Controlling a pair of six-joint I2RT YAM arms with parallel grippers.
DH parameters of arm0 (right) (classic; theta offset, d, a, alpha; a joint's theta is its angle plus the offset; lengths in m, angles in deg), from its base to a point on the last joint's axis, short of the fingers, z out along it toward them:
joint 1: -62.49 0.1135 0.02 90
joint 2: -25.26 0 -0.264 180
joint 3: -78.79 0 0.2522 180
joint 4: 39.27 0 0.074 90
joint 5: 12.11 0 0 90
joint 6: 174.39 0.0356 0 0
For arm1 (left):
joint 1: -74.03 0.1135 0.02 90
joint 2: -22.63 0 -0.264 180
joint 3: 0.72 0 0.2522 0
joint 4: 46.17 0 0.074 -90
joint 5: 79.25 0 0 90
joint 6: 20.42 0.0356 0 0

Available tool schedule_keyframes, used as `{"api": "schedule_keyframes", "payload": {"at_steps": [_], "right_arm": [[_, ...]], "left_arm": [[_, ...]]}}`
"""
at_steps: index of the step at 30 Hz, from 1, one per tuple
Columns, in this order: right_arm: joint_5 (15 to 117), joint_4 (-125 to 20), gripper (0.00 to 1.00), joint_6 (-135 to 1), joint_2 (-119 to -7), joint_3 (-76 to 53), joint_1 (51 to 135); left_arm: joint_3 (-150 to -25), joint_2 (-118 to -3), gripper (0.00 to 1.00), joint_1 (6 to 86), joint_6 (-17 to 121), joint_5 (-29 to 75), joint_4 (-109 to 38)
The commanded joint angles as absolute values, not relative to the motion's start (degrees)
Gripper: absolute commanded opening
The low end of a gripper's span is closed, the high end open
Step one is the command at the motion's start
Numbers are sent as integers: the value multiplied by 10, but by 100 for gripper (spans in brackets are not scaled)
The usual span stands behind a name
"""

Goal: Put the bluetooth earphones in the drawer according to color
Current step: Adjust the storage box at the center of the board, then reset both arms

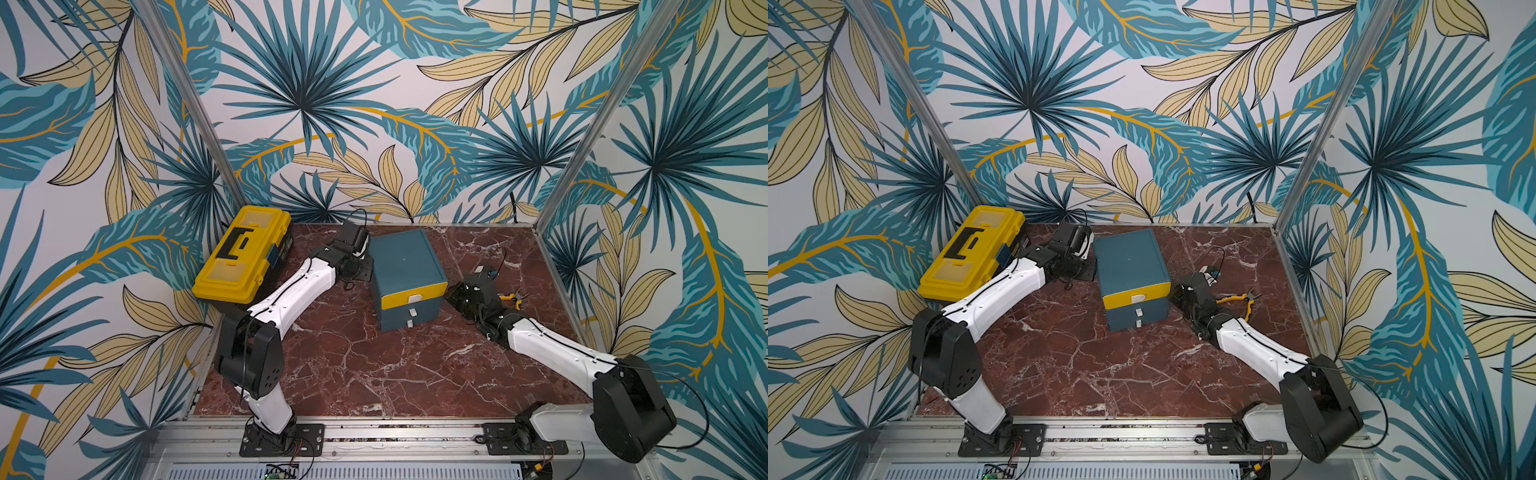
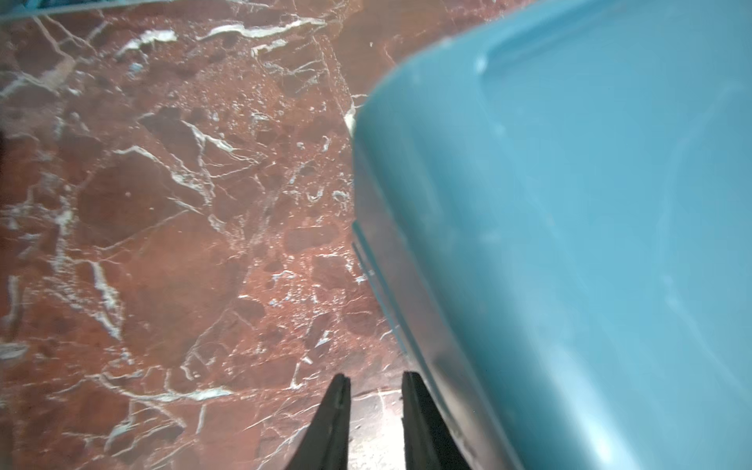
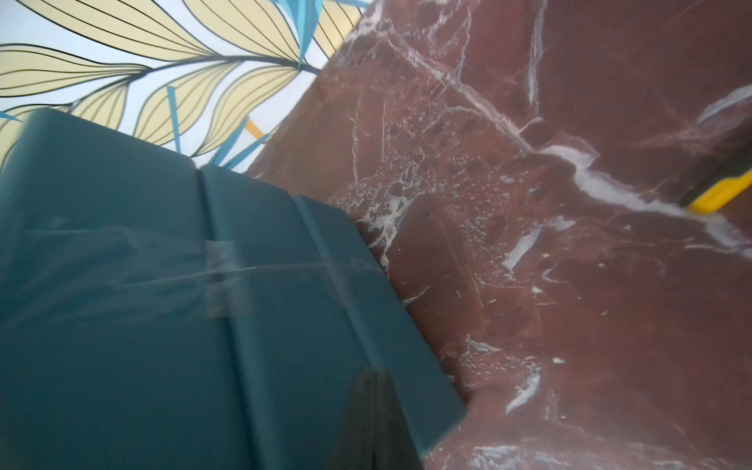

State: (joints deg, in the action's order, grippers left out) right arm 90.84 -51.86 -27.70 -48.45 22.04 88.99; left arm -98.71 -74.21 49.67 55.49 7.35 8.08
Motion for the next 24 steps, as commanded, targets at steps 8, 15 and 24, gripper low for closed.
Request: {"api": "schedule_keyframes", "payload": {"at_steps": [8,15,24], "right_arm": [[1128,-685,37,-502,-446,197,895],[1286,-332,73,-788,-433,340,890],[1290,-146,76,-831,-515,406,831]], "left_arm": [[-688,-436,78,517,520,-165,-105],[-463,-336,93,530,601,-285,-355],[-323,-357,98,574,682,-298,-598]]}}
